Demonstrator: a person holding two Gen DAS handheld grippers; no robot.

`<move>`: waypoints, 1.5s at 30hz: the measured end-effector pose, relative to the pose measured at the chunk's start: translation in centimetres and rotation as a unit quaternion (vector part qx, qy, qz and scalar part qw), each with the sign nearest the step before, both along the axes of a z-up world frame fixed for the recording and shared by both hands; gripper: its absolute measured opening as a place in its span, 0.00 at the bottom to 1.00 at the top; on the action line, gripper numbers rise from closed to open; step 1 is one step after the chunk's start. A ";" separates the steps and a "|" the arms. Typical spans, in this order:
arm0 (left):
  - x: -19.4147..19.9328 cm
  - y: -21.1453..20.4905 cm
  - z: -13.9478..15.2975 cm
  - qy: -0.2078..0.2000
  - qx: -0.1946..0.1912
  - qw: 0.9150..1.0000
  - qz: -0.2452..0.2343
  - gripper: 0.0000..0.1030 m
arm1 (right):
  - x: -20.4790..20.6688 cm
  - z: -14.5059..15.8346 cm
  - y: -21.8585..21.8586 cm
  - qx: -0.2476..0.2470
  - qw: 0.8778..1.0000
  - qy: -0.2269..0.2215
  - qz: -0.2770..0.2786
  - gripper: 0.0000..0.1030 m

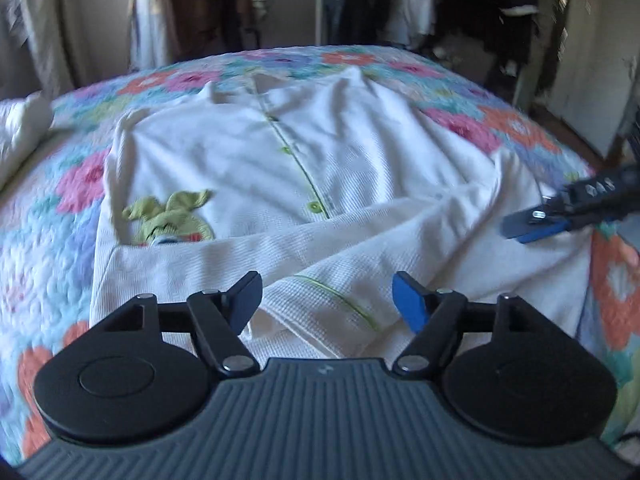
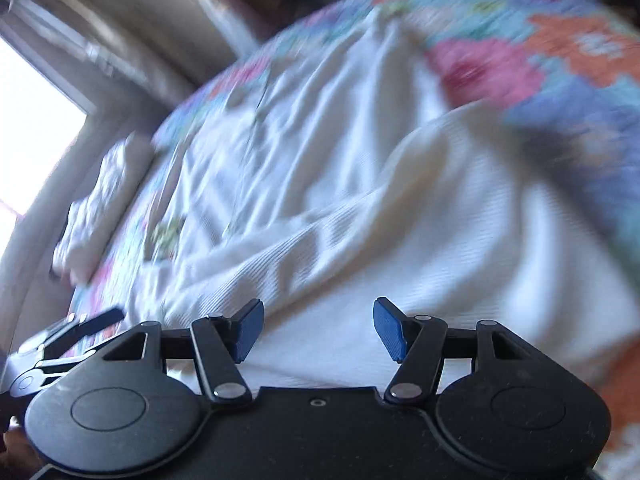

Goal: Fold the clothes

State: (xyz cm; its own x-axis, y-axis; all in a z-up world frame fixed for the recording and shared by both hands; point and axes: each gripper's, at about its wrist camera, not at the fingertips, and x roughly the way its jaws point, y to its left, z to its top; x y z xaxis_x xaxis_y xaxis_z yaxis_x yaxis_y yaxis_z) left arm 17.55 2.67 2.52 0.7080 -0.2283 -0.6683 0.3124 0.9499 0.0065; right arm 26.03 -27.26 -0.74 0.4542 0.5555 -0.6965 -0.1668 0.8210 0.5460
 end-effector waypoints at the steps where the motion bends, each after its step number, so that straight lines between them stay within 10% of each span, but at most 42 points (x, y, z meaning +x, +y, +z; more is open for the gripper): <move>1: 0.2 -0.4 -0.3 0.001 0.007 1.000 -0.012 0.85 | 0.4 -0.4 0.7 -0.013 1.000 0.004 0.009 0.64; 8: 1.5 -1.8 -2.5 0.000 0.071 0.997 0.005 0.81 | 2.0 -1.4 3.0 -0.055 0.997 -0.054 0.020 0.64; 12: 2.2 -1.7 -3.1 -0.008 0.082 0.996 0.024 0.19 | 1.7 -0.2 3.9 -0.070 0.990 -0.120 0.033 0.09; 19: 0.1 2.2 1.1 -0.014 -0.093 0.995 0.024 0.13 | 0.2 3.8 3.4 -0.042 0.974 -0.222 -0.008 0.09; 26: 0.3 7.0 2.3 0.090 -0.289 0.953 -0.003 0.14 | 2.6 5.9 3.2 0.046 0.984 -0.170 0.005 0.09; 31: 1.6 7.4 0.3 0.122 -0.218 0.966 0.061 0.48 | 5.3 3.8 4.2 0.043 0.991 -0.125 0.004 0.31; 35: 1.9 6.5 -0.4 0.097 -0.122 0.985 0.071 0.50 | 5.5 1.2 3.2 0.039 0.993 -0.108 -0.019 0.32; 40: 0.9 3.2 0.2 0.058 -0.061 0.996 -0.014 0.59 | 4.9 1.3 1.1 0.045 0.992 -0.106 -0.053 0.39; 45: 0.5 -1.4 -1.2 0.035 0.003 0.996 -0.077 0.66 | 0.7 4.1 0.1 -0.061 0.975 -0.165 -0.136 0.59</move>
